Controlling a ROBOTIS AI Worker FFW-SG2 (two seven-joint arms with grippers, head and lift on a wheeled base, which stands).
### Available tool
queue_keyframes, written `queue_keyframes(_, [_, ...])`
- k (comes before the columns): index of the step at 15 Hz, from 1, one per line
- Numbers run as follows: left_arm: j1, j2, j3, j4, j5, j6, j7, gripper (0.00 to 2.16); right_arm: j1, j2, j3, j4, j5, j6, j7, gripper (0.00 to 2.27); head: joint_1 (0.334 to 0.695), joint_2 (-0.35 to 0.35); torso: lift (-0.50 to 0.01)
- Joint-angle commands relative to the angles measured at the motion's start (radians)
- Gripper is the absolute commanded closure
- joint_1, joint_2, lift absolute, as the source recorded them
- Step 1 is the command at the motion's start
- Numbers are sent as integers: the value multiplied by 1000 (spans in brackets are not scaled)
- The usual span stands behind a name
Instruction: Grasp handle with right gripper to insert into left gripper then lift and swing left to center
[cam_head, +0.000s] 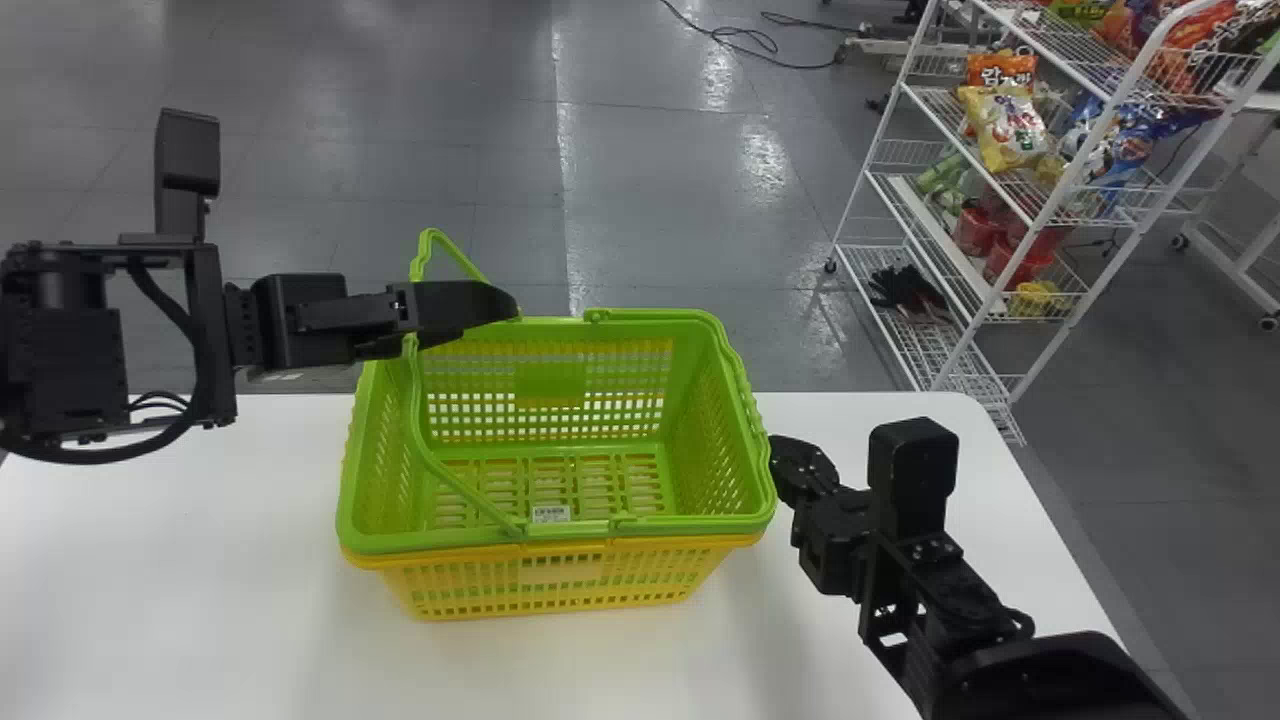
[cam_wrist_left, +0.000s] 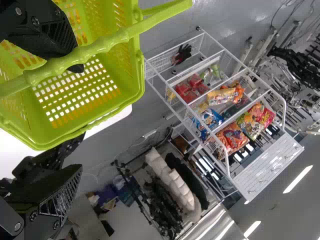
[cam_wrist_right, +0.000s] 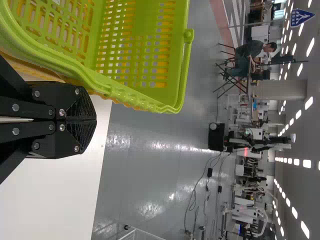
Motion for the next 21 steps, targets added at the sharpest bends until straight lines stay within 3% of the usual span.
queue_keyframes(1, [0, 0, 0, -6, 0, 0, 0, 144, 0, 0, -3, -10, -12, 0, 0, 2013, 695, -154, -93])
queue_keyframes(12, [-1, -37, -26, -46, -1, -3, 12, 144, 28, 2, 20, -162, -64, 36, 0, 2010, 695, -157, -93])
queue_keyframes(21, [-119, -63, -117, 75, -44, -9, 5, 144, 26, 11, 92, -218, -52, 79, -23, 2010, 695, -146, -93])
